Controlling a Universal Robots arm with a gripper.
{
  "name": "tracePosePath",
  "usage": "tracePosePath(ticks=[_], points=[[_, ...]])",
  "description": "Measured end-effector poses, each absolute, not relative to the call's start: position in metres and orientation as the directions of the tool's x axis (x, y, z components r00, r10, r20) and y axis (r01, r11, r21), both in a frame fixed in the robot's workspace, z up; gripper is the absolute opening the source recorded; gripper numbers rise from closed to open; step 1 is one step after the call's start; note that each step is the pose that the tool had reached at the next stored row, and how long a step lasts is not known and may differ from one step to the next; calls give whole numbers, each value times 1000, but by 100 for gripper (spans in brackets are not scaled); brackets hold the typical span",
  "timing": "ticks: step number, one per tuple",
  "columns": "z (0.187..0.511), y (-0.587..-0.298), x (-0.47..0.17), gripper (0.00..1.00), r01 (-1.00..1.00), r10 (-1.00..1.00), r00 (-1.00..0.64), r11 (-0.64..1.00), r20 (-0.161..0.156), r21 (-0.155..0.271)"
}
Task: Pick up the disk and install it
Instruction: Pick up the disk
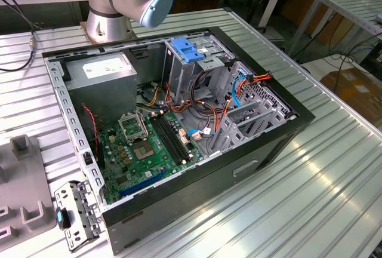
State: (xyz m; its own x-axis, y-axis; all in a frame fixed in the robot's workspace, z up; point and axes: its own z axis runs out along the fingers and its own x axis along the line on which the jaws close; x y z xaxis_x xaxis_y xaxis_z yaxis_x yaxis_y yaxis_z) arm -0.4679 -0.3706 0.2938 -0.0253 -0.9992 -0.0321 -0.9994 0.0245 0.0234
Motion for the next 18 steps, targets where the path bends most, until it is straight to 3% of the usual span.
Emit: tracePosePath(ticks=[18], points=[[294,-371,-468,37,-1000,-999,-12,11,-32,24]])
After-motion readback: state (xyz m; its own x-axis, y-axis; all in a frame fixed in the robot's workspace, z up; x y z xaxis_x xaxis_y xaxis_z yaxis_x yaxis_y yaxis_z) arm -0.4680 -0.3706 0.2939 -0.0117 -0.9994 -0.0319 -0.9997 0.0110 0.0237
